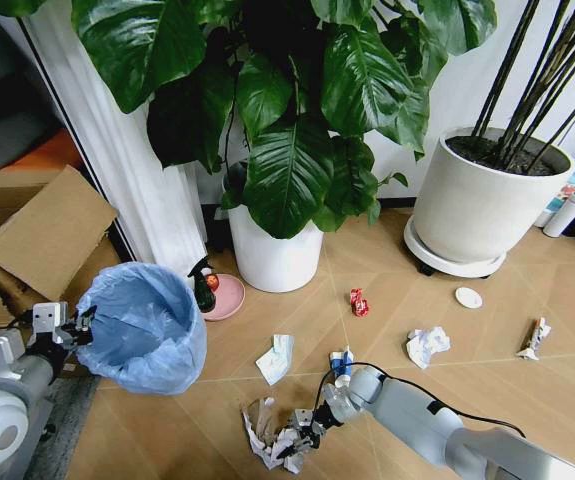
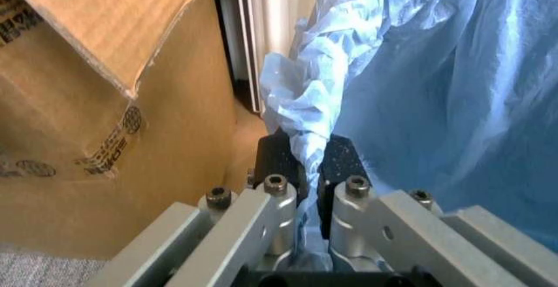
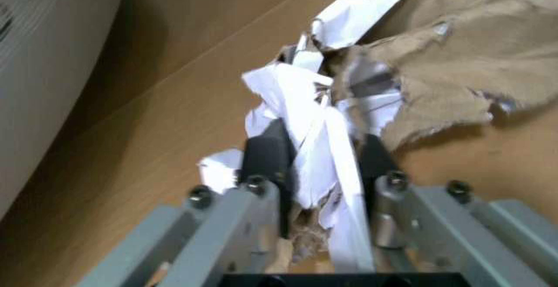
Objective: Pick up the trash bin and place the garbage on the floor into it.
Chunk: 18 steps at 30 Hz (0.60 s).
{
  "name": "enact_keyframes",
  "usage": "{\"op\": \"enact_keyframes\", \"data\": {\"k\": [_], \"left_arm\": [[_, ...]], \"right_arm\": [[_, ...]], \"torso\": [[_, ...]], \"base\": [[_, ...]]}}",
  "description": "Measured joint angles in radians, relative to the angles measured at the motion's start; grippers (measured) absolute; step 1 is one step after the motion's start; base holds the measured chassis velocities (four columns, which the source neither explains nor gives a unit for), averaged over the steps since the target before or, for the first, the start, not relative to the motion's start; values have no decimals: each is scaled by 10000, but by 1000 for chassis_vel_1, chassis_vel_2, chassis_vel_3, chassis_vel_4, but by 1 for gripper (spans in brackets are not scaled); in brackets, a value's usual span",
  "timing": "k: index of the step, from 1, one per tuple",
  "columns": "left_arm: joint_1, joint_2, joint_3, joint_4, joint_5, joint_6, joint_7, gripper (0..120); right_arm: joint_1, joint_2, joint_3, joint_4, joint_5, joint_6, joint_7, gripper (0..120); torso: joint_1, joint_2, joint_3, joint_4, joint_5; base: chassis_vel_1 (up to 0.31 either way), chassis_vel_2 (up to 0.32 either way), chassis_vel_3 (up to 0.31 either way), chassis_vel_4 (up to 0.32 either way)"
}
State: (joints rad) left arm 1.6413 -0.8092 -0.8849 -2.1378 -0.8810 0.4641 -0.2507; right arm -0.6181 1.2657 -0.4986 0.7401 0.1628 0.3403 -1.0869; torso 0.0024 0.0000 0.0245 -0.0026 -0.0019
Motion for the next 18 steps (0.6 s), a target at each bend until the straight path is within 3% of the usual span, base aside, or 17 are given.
{"op": "enact_keyframes", "data": {"k": [4,14,18], "left_arm": [[50,28,16,71,26,-16,1,0],[-57,250,180,332,34,-35,-38,0],[-151,545,379,566,22,-12,-57,0]], "right_arm": [[-49,-58,659,132,26,7,7,0],[-192,-382,1698,643,56,38,13,0],[-300,-806,2686,1474,293,137,-30,0]], "torso": [[0,0,0,0,1],[0,0,0,-1,1],[0,0,0,1,0]], "base": [[0,0,0,0],[0,0,0,0],[0,0,0,0]]}}
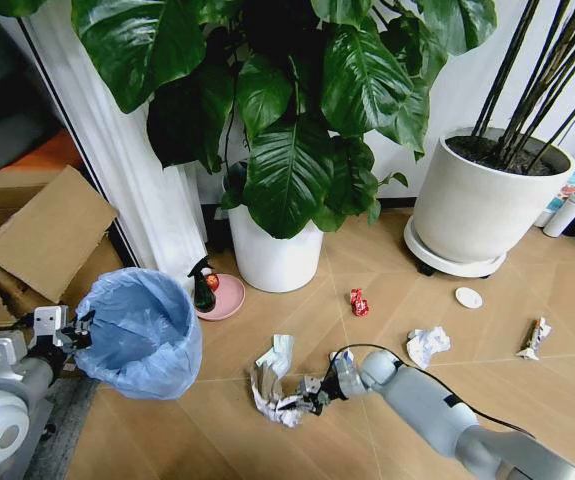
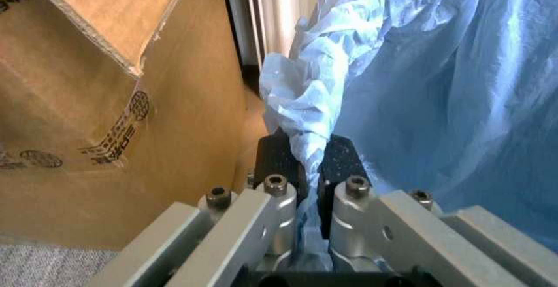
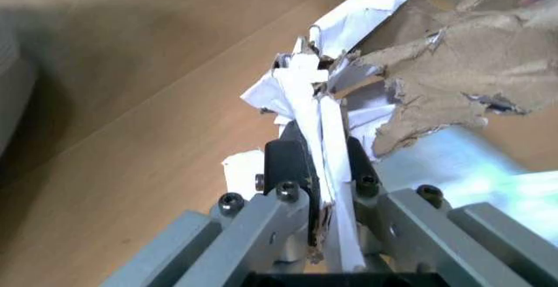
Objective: Pick up the trash bin and place the garbage on the floor into it.
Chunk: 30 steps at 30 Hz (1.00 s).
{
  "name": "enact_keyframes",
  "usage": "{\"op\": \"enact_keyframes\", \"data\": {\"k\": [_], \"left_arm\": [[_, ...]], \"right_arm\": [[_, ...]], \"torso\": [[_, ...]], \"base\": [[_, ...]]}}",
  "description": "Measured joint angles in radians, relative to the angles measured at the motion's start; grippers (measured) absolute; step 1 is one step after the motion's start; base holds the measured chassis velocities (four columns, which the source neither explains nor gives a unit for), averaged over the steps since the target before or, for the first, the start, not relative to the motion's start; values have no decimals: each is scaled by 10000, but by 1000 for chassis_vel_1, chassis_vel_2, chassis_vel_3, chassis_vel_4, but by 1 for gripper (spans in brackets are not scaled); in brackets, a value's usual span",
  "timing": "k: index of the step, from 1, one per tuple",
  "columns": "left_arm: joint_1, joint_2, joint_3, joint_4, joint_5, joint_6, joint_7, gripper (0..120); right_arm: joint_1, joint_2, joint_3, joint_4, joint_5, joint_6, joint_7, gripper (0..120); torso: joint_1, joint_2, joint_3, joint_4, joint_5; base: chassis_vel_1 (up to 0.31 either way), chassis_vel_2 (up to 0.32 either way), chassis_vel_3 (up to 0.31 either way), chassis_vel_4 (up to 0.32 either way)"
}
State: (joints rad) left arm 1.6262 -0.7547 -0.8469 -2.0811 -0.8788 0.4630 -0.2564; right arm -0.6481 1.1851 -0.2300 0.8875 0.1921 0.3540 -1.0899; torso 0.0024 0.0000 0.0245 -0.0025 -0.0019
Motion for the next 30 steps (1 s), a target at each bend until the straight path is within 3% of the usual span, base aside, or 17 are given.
{"op": "enact_keyframes", "data": {"k": [6,8,12,15,20,24,30], "left_arm": [[-193,509,371,389,-115,42,-9,0],[-429,826,724,676,-327,30,-24,0],[-782,1136,1310,987,-580,-25,-36,0],[-1609,1485,2619,1446,-1034,-163,-6,0],[-2081,1574,3232,1665,-1165,-259,65,0],[-4069,1670,5020,2260,-1510,-510,313,0],[-5547,1630,6563,2713,-1770,-624,499,0]], "right_arm": [[6,-451,1253,891,109,334,-185,0],[73,-927,1762,1627,352,454,-237,0],[192,-1502,1980,2466,696,475,-250,0],[463,-2229,1800,3851,1747,330,-241,0],[576,-2481,1649,4402,2150,230,-221,0],[930,-2938,1071,5427,2861,155,-200,0],[1519,-2898,501,5814,2942,164,-204,0]], "torso": [[1,0,1,-1,4],[0,0,0,1,1],[1,0,0,-2,-4],[1,0,0,-3,-3],[1,0,0,-1,-7],[1,0,0,-3,1],[1,0,1,-4,-5]], "base": [[0,0,0,0],[0,0,0,0],[0,0,0,0],[0,0,0,0],[0,0,0,0],[0,0,0,0],[0,0,0,0]]}}
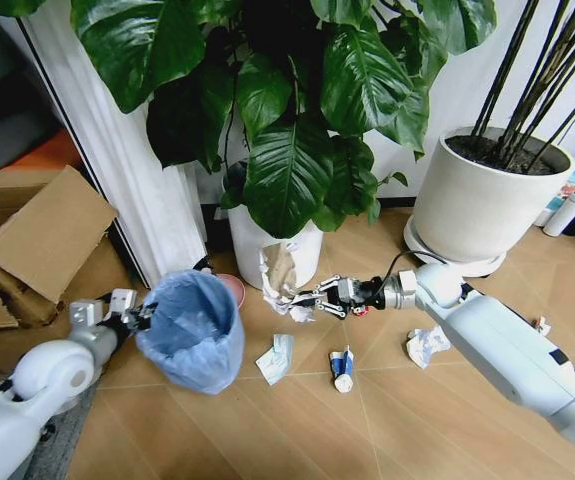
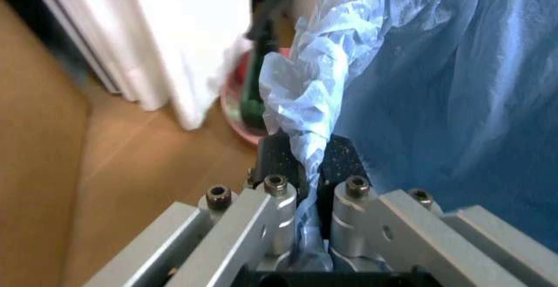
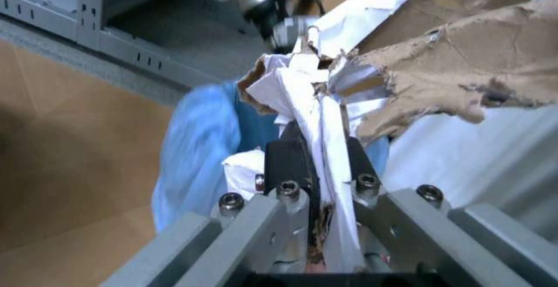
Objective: Pick up the trash bin and place the garbage on the floor into it.
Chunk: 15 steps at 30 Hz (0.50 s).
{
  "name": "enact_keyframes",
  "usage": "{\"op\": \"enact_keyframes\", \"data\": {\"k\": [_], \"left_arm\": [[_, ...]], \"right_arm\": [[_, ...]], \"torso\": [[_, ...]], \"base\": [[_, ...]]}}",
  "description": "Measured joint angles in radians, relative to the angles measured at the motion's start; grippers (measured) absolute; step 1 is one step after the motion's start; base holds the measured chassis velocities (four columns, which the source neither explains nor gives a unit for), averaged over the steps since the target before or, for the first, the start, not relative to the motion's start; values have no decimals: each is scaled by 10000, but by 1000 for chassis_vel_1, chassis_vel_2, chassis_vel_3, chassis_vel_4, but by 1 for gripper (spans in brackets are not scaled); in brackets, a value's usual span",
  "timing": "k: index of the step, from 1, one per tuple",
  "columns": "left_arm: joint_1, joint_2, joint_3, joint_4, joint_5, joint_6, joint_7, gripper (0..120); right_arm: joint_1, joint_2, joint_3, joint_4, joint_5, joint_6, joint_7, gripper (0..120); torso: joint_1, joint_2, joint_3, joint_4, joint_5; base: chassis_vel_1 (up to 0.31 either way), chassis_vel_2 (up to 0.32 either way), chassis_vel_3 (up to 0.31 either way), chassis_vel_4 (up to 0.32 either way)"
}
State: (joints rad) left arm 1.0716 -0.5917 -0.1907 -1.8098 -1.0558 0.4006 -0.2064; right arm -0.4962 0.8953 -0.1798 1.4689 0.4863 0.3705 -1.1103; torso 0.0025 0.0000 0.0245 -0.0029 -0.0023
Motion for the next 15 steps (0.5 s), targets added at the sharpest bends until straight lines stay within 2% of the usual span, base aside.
{"op": "enact_keyframes", "data": {"k": [2,7,10,12,14,15], "left_arm": [[-426,-39,511,143,-108,-4,5,0],[-660,-51,823,176,-301,5,9,0],[-607,63,842,-57,-492,48,1,0],[-580,90,827,-104,-507,58,0,0],[-490,142,728,-288,-596,89,-1,0],[-490,142,728,-288,-596,89,-1,0]], "right_arm": [[400,214,-266,24,-47,3,0,0],[1173,789,-934,-433,-184,35,23,0],[1765,1739,-1607,-1288,-415,106,44,0],[1849,2025,-1724,-1503,-510,123,49,0],[2010,2939,-2084,-2172,-785,148,89,0],[2010,2939,-2084,-2172,-785,148,89,0]], "torso": [[0,0,0,3,5],[0,0,0,3,3],[0,0,0,3,4],[0,0,0,3,5],[0,-1,1,9,2],[0,-1,1,9,2]], "base": [[0,0,0,0],[0,0,0,0],[0,0,0,0],[0,0,0,0],[0,0,0,0],[0,0,0,0]]}}
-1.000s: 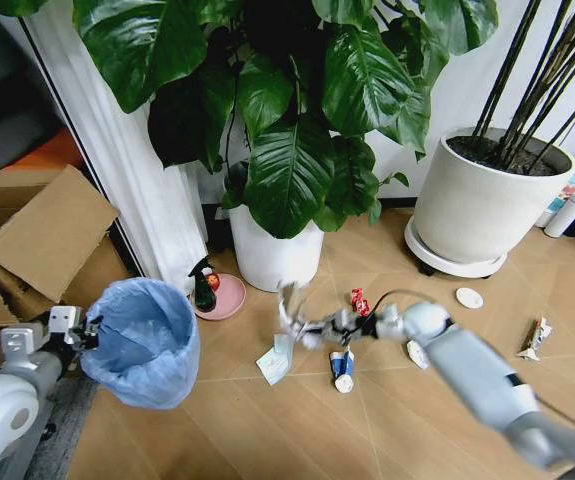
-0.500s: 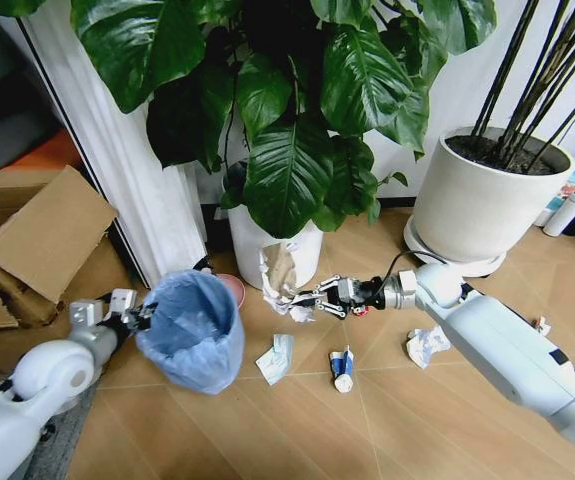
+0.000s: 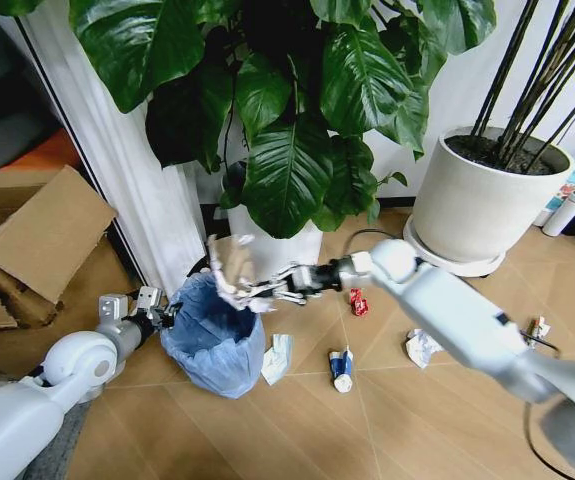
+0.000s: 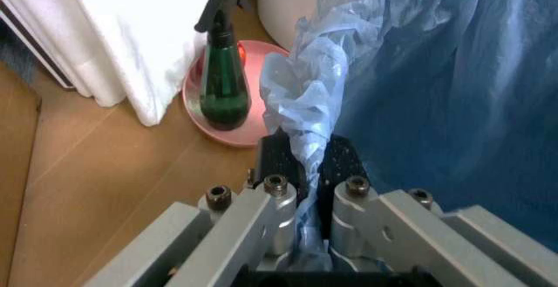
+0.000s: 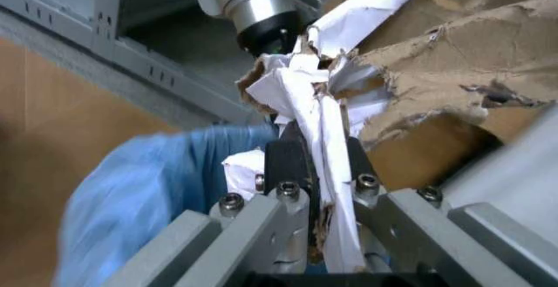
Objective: Pick up the trash bin and place the garbage on the floor into it.
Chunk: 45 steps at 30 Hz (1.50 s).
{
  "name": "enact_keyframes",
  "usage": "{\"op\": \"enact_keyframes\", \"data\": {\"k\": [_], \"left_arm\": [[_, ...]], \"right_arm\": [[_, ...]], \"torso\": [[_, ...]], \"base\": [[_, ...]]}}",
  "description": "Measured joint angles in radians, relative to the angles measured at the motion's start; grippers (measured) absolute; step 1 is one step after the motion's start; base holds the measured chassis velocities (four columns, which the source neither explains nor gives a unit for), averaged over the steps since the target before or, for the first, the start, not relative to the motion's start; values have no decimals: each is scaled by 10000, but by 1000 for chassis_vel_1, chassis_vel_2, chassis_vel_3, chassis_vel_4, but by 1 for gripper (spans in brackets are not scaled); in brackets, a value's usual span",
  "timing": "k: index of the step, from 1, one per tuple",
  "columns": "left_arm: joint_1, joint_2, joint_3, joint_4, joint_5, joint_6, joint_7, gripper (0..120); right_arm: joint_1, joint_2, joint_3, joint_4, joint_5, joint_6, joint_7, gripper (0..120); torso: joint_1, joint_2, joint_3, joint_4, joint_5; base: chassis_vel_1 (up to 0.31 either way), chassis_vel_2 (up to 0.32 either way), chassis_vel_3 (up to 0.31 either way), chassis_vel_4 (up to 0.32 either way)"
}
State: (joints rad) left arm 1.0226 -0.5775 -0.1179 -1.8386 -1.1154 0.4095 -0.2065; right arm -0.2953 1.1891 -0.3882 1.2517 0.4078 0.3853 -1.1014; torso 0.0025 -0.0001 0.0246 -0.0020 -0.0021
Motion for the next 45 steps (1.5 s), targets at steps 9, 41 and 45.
{"op": "enact_keyframes", "data": {"k": [9,41,45], "left_arm": [[309,127,-347,-394,-119,81,-1,0],[880,71,-1282,-529,-154,245,-368,0],[1498,34,-2149,-699,-104,247,-400,0]], "right_arm": [[159,895,-287,-1174,-795,34,30,0],[614,132,541,-768,-1683,-134,-287,100],[-215,-1154,1320,-399,-117,-684,164,100]], "torso": [[-1,0,-2,-10,1],[-2,1,-2,-4,1],[-2,3,-4,-3,-2]], "base": [[0,0,0,0],[0,0,0,0],[0,0,0,0]]}}
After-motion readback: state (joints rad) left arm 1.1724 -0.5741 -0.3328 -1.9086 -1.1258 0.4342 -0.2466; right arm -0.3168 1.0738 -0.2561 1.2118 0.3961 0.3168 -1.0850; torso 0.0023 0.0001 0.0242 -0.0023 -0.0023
